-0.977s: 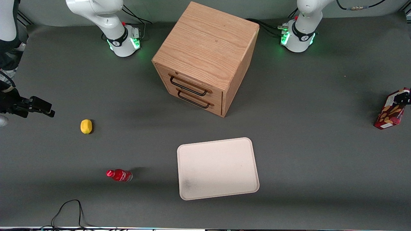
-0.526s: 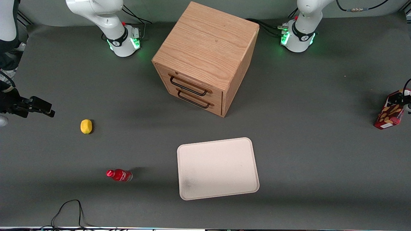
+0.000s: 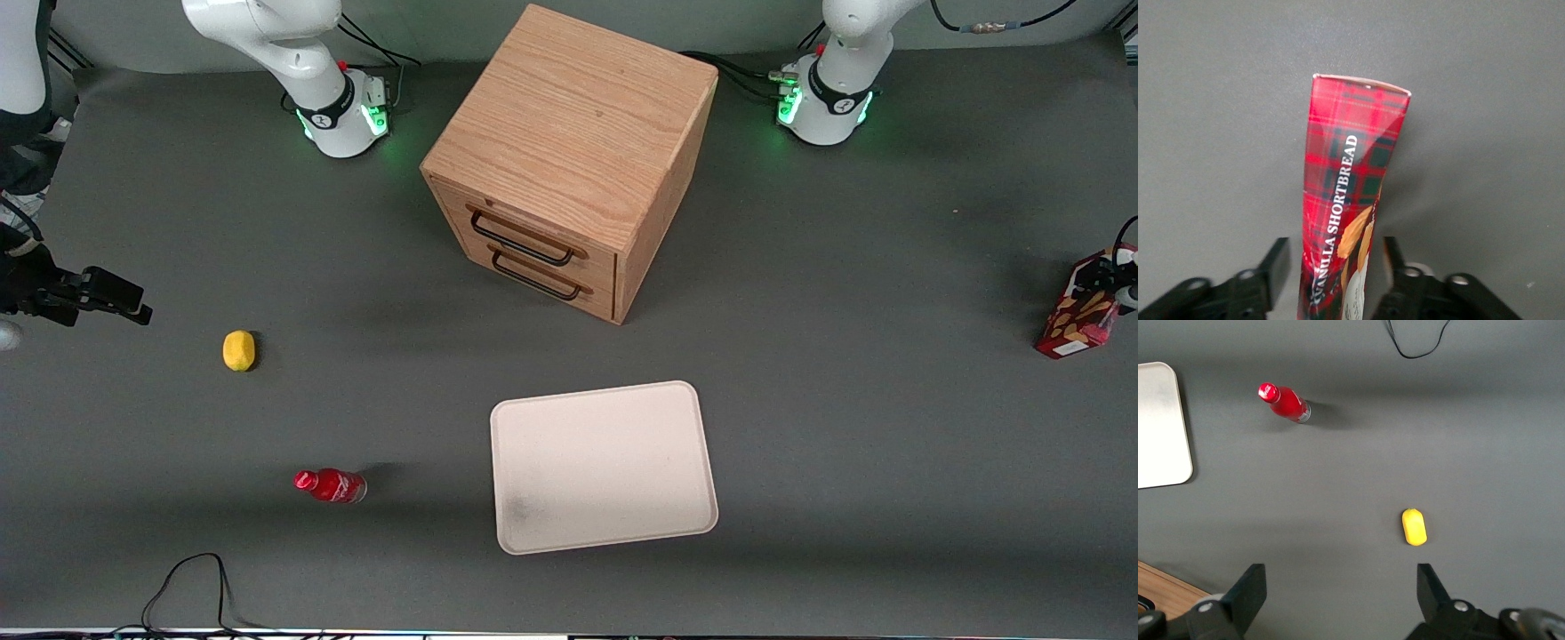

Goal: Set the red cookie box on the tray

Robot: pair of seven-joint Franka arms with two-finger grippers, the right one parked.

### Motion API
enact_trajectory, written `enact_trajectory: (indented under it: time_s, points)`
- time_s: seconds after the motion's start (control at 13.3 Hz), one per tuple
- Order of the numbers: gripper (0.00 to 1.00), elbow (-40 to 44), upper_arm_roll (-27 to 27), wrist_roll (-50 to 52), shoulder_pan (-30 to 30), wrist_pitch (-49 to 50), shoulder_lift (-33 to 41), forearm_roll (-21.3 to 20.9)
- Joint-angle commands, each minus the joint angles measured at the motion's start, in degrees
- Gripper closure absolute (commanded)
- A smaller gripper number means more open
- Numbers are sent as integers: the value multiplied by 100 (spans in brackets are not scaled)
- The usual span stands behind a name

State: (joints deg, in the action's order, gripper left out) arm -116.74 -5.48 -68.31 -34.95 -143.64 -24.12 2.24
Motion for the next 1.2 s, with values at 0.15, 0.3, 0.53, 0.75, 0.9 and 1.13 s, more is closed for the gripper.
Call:
enact_trajectory:
  time_s: [0.15,0.3,0.53,0.75,0.9,1.13]
  points:
    - [100,-112,47,-227,-65,-138,56,128]
    - [100,-103,47,-227,-56,-120,65,128]
    - [100,107,64,-174,23,290,240,137]
    - [100,704,65,106,181,1606,652,128]
    - [100,1204,56,509,356,2704,978,49]
    - [100,2056,73,1422,689,4147,1330,-169]
